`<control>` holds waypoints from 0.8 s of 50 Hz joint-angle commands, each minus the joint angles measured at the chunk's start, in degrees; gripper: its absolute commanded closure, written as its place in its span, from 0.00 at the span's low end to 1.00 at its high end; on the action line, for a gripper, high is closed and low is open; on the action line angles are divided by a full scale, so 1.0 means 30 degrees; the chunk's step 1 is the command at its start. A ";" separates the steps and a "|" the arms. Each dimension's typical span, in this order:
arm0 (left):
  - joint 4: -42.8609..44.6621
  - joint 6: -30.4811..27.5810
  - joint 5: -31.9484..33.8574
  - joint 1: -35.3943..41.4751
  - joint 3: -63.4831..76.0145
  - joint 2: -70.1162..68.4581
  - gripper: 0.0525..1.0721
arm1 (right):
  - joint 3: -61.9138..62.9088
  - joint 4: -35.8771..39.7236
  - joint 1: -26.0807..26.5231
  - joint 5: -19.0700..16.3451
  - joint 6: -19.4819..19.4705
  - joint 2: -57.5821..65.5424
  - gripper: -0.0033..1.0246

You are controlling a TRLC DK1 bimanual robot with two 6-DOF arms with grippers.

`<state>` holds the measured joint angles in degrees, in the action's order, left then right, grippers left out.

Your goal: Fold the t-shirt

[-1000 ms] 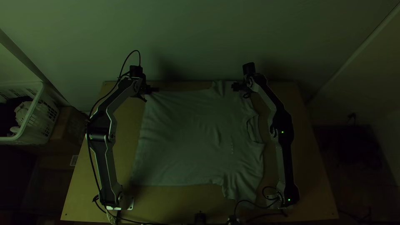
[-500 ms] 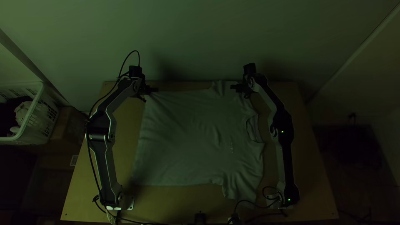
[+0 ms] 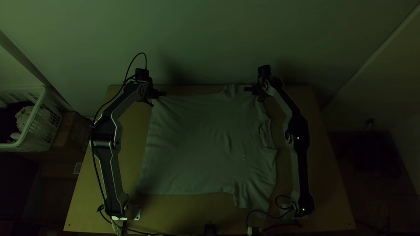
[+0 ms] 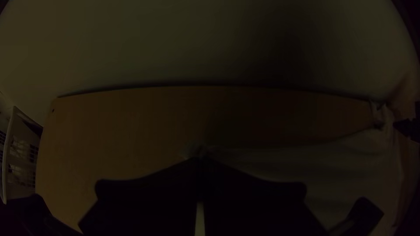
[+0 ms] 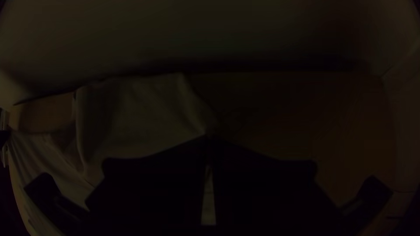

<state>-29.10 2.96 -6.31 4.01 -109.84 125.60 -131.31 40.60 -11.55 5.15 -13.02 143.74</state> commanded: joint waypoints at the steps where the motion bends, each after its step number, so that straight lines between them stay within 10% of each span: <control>1: 0.0004 0.0243 -0.0183 -0.0165 -0.1325 -0.0676 0.98 | -0.0440 -0.0789 0.0657 0.0511 0.0266 -0.1244 0.97; 40: -0.0875 0.0390 -0.0183 -0.0253 -0.1472 -0.0178 0.98 | 0.1464 0.2170 0.0364 0.0481 0.1292 -0.3559 0.97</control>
<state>-31.86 3.42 -6.31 4.01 -116.18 125.62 -128.92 45.30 -10.48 5.58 -9.98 135.68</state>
